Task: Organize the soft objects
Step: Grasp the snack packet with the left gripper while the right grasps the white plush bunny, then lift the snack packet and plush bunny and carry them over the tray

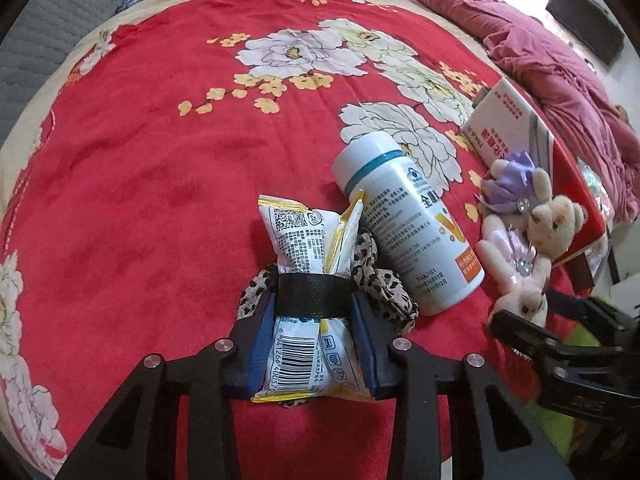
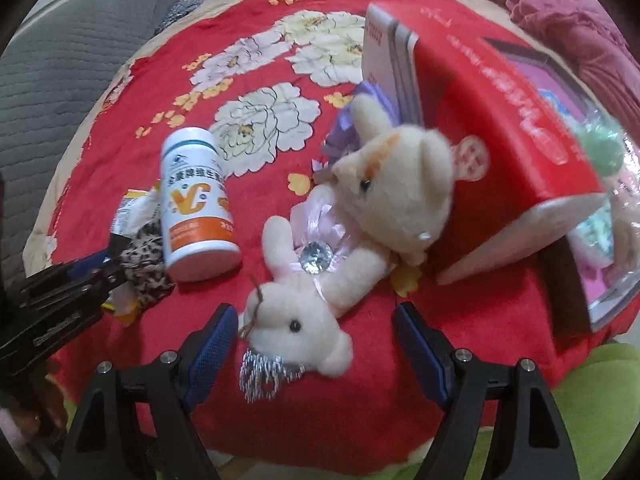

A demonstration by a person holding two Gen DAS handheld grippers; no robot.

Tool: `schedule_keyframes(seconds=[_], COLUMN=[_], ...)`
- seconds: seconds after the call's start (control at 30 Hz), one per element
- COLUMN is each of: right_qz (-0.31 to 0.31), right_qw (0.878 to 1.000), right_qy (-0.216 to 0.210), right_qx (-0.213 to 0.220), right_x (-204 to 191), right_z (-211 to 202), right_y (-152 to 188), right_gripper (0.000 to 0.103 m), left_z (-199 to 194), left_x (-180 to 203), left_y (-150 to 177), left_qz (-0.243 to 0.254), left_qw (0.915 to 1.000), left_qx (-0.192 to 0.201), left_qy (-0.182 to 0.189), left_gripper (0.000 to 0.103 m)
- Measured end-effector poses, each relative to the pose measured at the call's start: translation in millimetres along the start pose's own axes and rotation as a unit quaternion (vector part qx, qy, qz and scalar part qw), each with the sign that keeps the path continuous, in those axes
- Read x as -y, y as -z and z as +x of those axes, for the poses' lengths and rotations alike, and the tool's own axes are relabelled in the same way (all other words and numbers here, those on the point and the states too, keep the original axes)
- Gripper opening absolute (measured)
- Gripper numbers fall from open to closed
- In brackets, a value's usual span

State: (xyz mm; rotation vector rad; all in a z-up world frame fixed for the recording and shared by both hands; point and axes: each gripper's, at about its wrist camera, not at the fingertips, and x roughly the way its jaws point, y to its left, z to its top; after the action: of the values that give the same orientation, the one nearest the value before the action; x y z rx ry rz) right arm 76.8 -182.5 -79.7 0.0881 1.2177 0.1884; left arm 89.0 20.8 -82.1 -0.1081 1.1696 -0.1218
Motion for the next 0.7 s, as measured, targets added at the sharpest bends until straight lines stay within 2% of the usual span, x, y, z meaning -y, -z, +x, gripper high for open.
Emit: schedule_keyframes(seconds=[0.1, 0.2, 0.33, 0.7], right_qz=[-0.001, -0.019, -0.041, -0.044], right_qw=[1.000, 1.000, 0.999, 0.996], right_qy=[-0.001, -0.011, -0.019, -0.066], right_qx=[0.015, 0.016, 0.023, 0.045], right_x=[1, -3, -6, -8], right_z=[2, -4, -15, -46], right_y=[-1, 1, 4, 6], right_gripper=[0.057, 0.048, 0.046, 0.045], left_z=[1, 0, -9, -59], left_x=[-7, -11, -16, -31], left_y=[-3, -4, -5, -6], left_qz=[-0.017, -0.028, -0.043, -0.070], left_qw=[0.9997, 0.9990, 0.9977, 0.9934], left_qx=[0.003, 0.007, 0.023, 0.071], left_qy=[0.018, 0.034, 0.046, 0.057], left_gripper=[0.038, 0.037, 0.037, 0.037])
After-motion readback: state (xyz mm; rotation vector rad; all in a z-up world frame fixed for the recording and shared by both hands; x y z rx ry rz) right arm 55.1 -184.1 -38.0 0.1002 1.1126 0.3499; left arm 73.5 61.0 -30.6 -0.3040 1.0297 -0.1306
